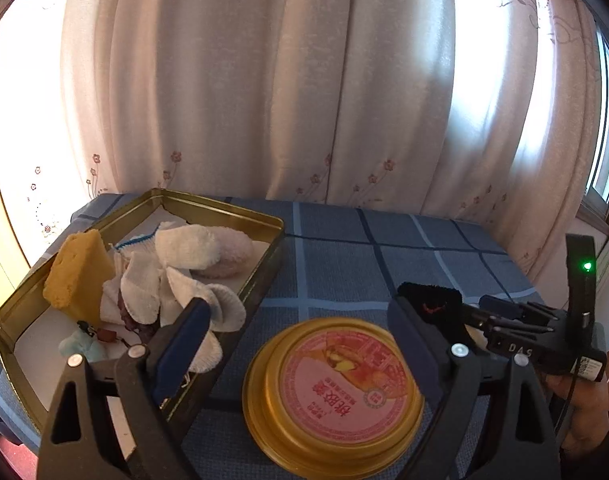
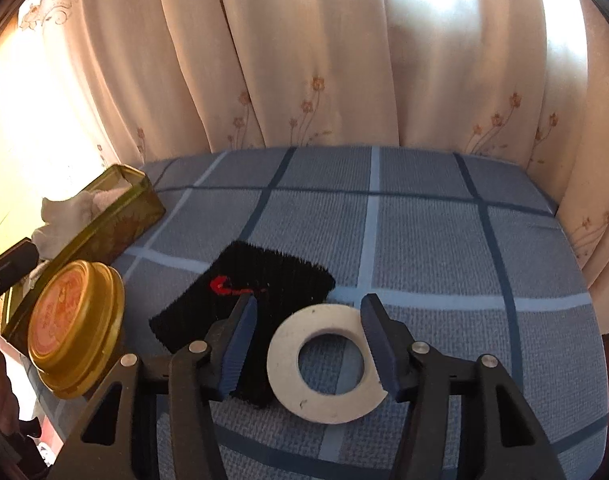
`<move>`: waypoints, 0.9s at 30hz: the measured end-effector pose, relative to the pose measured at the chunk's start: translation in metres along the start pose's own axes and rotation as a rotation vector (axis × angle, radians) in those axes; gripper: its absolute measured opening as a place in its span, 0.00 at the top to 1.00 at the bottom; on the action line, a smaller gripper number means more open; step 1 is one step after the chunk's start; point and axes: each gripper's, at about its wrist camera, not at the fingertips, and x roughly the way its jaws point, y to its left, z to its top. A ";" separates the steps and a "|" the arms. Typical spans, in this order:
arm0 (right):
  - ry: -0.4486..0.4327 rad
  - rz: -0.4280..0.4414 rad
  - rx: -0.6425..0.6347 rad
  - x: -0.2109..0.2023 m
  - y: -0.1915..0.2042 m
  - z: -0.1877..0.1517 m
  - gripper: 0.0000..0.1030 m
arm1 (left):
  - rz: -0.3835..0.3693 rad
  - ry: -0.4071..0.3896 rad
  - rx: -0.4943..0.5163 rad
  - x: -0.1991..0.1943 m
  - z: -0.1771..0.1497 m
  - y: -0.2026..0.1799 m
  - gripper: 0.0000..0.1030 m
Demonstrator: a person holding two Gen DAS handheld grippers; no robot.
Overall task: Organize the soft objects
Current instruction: 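Grasp the white ring-shaped roll by its rim with the right tool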
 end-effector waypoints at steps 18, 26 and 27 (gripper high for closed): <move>0.000 -0.010 -0.034 -0.010 0.008 -0.005 0.55 | -0.015 0.011 0.025 0.003 -0.006 -0.010 0.11; 0.030 -0.017 -0.052 -0.003 0.009 -0.011 0.68 | -0.024 0.013 0.026 0.003 -0.007 -0.013 0.11; 0.036 0.002 -0.048 -0.001 0.009 -0.011 0.76 | -0.026 0.015 0.026 0.003 -0.008 -0.014 0.11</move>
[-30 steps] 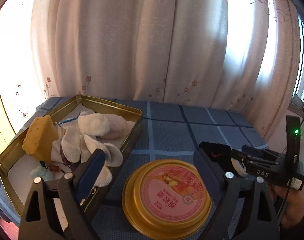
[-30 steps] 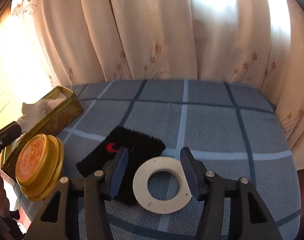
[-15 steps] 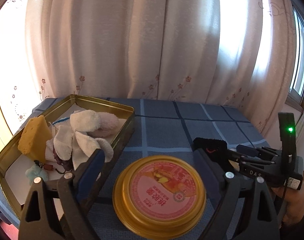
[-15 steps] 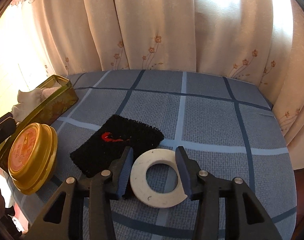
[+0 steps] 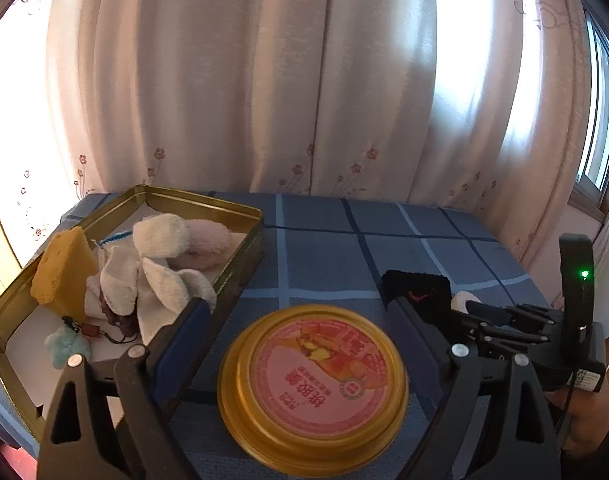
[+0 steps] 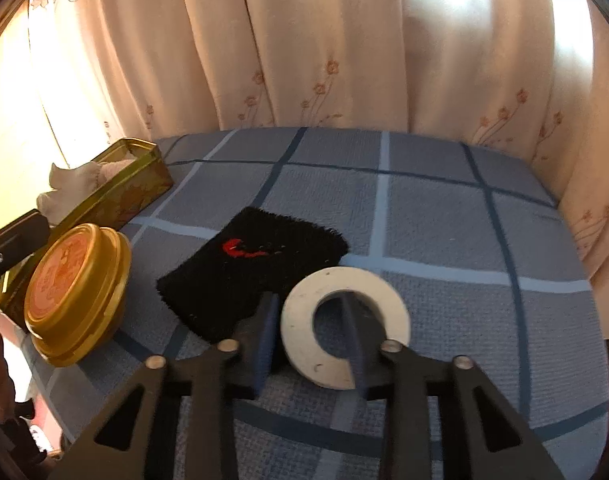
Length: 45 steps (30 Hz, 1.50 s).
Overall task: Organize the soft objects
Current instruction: 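Grasp the white ring-shaped roll by its rim with the right tool, then grasp the black wristband with the left tool while the right tool holds the white ring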
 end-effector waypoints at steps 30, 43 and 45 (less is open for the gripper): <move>-0.171 -0.227 0.029 -0.019 -0.049 0.035 0.80 | -0.100 0.237 0.239 0.087 0.005 -0.133 0.12; -0.219 -0.207 0.050 -0.026 -0.049 0.033 0.80 | -0.077 0.315 0.202 0.117 -0.001 -0.138 0.12; -0.220 -0.205 0.051 -0.027 -0.049 0.033 0.80 | -0.077 0.313 0.197 0.118 0.000 -0.137 0.12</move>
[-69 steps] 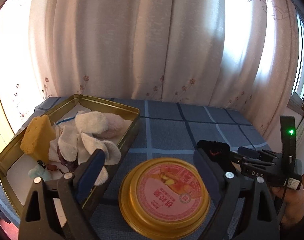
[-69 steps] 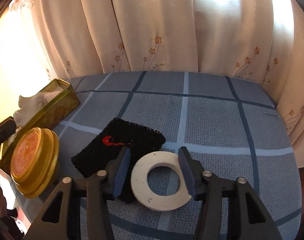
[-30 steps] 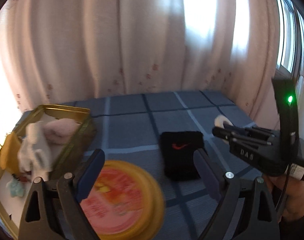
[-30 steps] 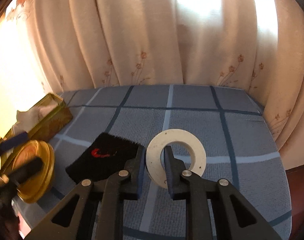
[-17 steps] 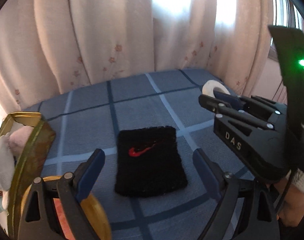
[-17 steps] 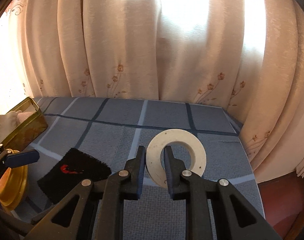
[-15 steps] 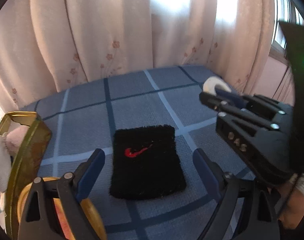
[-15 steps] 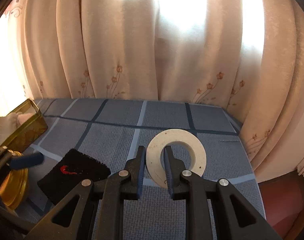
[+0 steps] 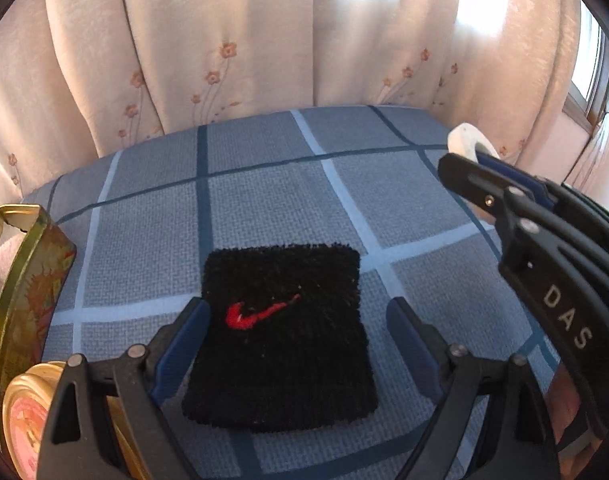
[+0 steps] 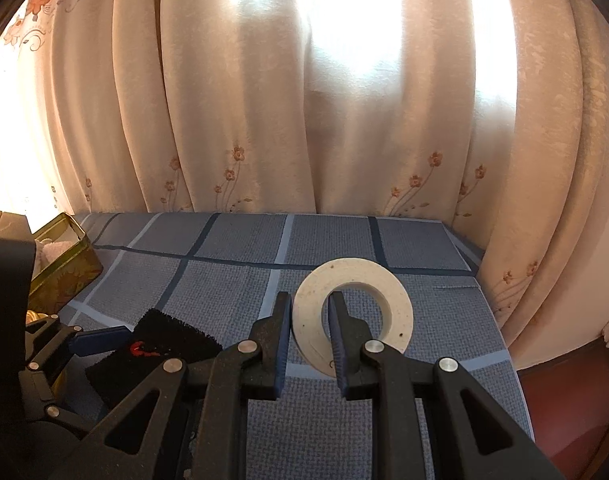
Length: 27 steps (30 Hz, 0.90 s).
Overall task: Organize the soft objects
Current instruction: 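Grasp the black wristband with the left tool while the right tool holds the white ring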
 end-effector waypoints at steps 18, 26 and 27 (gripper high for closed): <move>-0.008 -0.016 0.026 -0.002 -0.001 0.000 0.80 | 0.027 -0.080 0.025 -0.010 -0.009 -0.001 0.67; -0.028 -0.021 0.034 -0.007 -0.002 0.000 0.80 | -0.007 -0.122 -0.012 -0.018 -0.009 0.006 0.79; -0.031 -0.020 0.034 -0.007 -0.002 0.000 0.80 | -0.006 -0.127 -0.016 -0.019 -0.009 0.006 0.80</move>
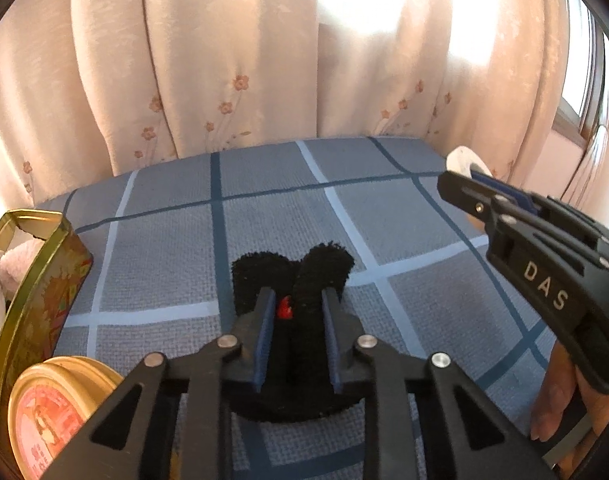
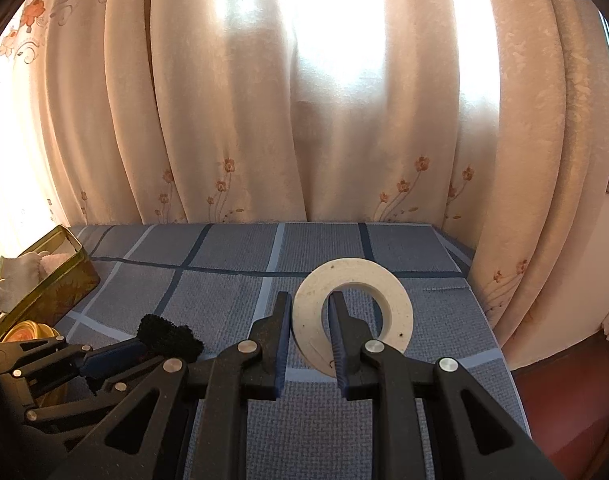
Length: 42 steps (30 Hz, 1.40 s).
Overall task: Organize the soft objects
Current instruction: 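Grasp the black wristband with the left tool while the right tool holds the white ring, then lift the black wristband with the left tool while the right tool holds the white ring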
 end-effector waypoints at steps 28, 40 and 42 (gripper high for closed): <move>-0.056 0.052 0.051 -0.010 0.002 0.003 0.80 | -0.011 -0.146 -0.052 -0.028 -0.006 0.015 0.96; -0.063 0.051 0.045 -0.010 0.003 0.004 0.80 | -0.020 -0.003 0.031 -0.003 -0.012 -0.005 0.63; -0.065 0.051 0.049 -0.011 0.002 0.003 0.80 | -0.024 0.012 0.068 -0.002 -0.013 -0.011 0.54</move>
